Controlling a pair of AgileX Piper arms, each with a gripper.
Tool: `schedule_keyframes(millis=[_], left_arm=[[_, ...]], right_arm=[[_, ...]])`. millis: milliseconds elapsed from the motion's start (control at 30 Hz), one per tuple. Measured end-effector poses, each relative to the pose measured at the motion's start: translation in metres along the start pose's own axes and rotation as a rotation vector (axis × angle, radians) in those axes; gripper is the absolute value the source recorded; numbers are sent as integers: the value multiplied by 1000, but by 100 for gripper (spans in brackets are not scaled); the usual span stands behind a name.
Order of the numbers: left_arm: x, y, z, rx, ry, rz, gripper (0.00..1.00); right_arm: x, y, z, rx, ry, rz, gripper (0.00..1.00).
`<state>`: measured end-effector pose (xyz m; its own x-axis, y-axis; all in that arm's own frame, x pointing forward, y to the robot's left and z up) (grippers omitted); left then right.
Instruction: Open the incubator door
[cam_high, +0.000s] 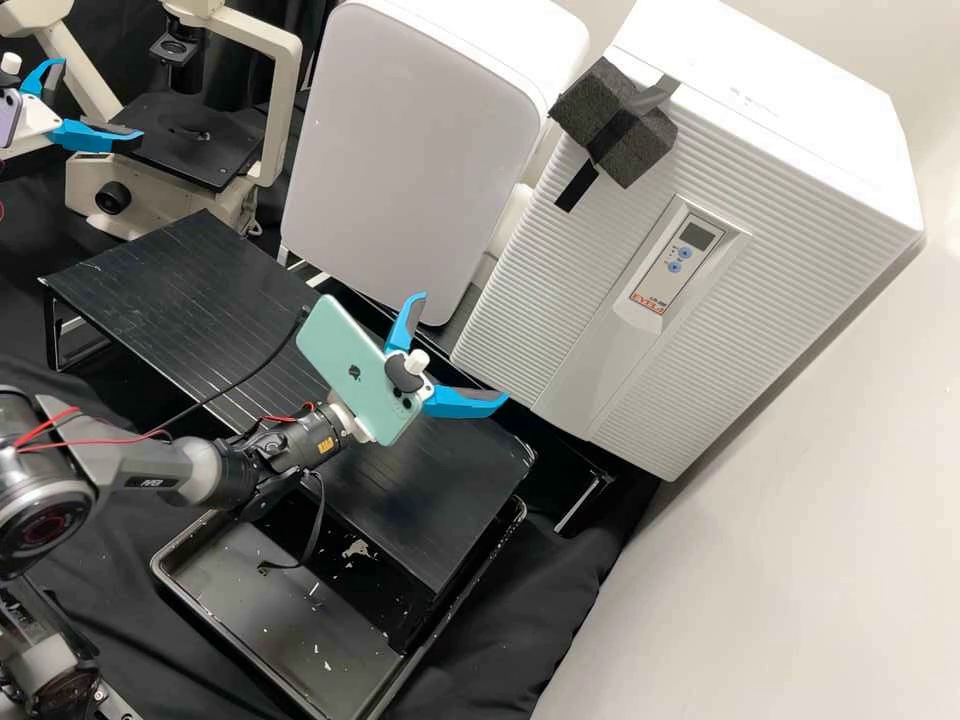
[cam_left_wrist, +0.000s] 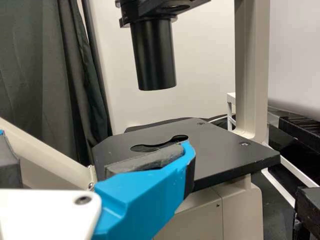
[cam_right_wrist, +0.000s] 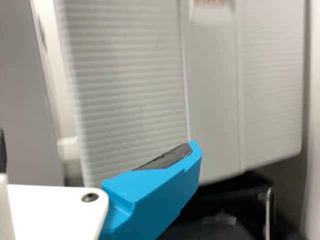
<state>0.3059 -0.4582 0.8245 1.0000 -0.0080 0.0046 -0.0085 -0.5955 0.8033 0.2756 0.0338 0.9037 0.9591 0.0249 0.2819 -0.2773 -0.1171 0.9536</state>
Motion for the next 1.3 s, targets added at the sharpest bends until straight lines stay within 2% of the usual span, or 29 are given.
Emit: schedule_keyframes(millis=[233, 533, 767, 967, 1300], left_arm=[[0, 0, 0, 0, 0, 0, 100], [0, 0, 0, 0, 0, 0, 100], [0, 0, 0, 0, 0, 0, 100], [0, 0, 0, 0, 0, 0, 100], [0, 0, 0, 0, 0, 0, 100]], right_arm=[[16, 23, -26, -6, 98, 81, 100], [40, 42, -50, -15, 163, 138, 100], [58, 46, -54, 1, 113, 151, 100], [69, 40, -60, -47, 117, 137, 100], [76, 41, -65, -69, 109, 154, 100]])
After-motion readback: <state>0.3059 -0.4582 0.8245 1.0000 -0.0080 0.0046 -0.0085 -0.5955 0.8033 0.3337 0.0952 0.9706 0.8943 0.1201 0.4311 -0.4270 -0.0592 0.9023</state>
